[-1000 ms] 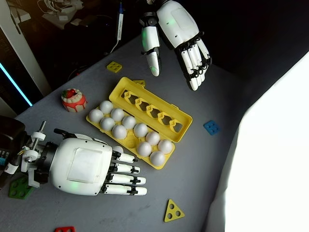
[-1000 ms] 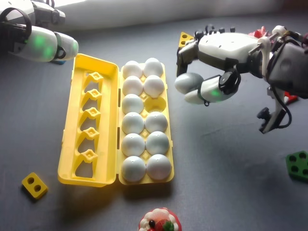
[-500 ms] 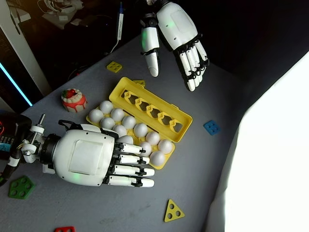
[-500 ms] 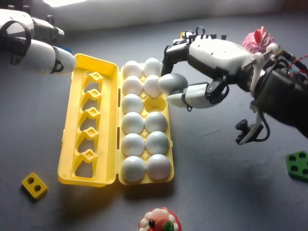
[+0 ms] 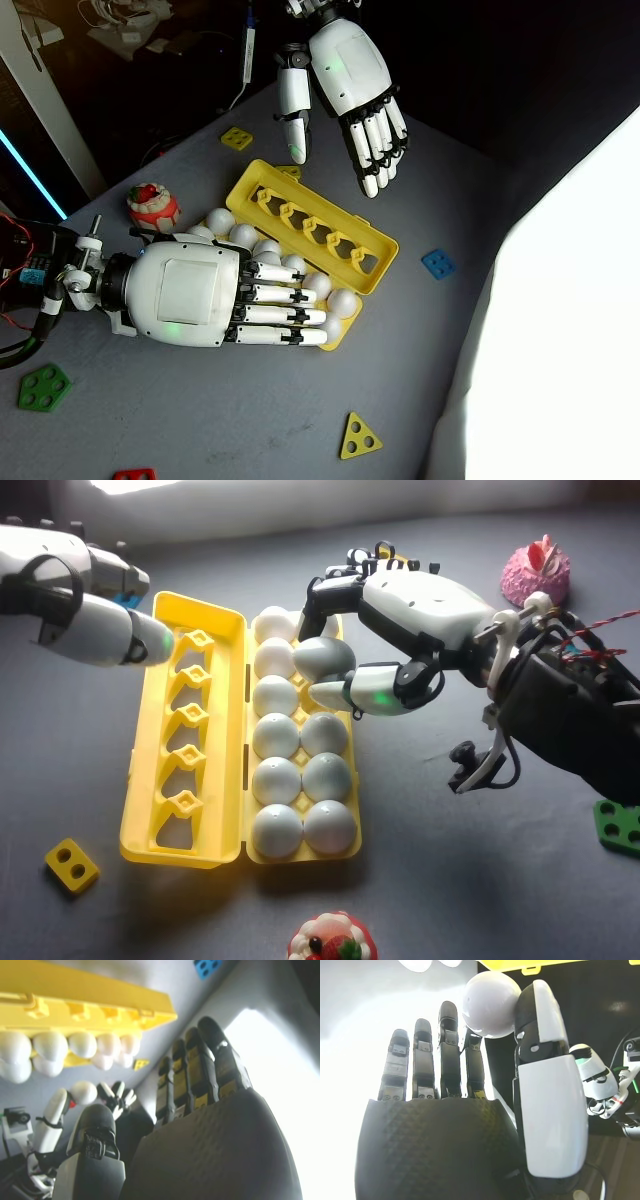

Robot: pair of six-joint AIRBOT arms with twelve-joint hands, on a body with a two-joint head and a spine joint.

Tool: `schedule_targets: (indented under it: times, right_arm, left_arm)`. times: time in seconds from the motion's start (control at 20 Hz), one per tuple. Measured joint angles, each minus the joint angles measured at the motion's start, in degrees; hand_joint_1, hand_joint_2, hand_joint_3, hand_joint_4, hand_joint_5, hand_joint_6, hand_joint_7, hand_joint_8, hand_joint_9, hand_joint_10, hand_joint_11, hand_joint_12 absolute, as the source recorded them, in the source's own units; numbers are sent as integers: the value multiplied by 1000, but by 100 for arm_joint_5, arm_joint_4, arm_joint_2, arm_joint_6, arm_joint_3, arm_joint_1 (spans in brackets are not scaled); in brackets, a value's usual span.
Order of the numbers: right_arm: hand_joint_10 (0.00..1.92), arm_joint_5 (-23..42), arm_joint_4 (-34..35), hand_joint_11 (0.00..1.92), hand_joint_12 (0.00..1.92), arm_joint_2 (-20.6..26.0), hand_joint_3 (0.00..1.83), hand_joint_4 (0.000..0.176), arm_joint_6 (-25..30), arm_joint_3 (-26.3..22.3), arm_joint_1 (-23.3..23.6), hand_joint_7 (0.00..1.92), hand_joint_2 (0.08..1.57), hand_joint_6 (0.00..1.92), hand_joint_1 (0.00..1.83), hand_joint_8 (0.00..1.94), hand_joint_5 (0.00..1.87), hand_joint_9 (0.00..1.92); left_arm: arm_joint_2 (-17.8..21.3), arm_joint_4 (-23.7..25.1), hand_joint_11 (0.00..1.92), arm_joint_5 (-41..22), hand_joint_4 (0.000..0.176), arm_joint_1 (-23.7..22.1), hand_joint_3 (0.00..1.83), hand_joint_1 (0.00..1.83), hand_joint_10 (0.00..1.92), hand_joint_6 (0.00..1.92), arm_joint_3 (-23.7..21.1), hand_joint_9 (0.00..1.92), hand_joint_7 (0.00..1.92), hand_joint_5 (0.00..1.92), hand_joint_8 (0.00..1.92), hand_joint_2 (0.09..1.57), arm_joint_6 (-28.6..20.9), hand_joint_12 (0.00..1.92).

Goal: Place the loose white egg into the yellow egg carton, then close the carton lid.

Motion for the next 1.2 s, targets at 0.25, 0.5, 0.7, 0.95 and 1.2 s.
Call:
schedule_targets:
  times: [0.25,0.5,0.7,0.95,1.2]
  right_arm:
    - [173,-9,210,0,0,-179,4,0,87,221,-33,477,1182,1199,1076,3,857,120]
    - [209,-11,225,0,0,-393,0,0,229,468,-142,494,1182,1195,1089,8,858,127]
    - [228,70,243,0,0,-514,1,0,319,573,-170,486,1180,1188,1082,3,859,112]
    - [236,116,162,0,0,-527,6,0,446,577,-181,406,1262,1407,968,3,702,70]
    - [172,122,125,0,222,-527,0,0,470,577,-181,379,1120,450,808,4,468,124]
  left_arm:
    - [0,-7,0,2,29,0,1,101,1,4,-11,229,224,201,2,1313,-2,786]
    - [0,-2,0,11,26,-2,1,121,2,0,-11,224,224,199,1,1312,0,798]
    - [0,-2,0,9,31,-2,0,146,4,1,-11,213,204,190,0,1312,0,722]
    - [0,-2,0,11,27,-2,0,139,7,4,-11,227,222,189,5,1306,0,774]
    - [0,0,0,11,33,-20,0,102,10,8,-9,246,244,193,7,1306,0,796]
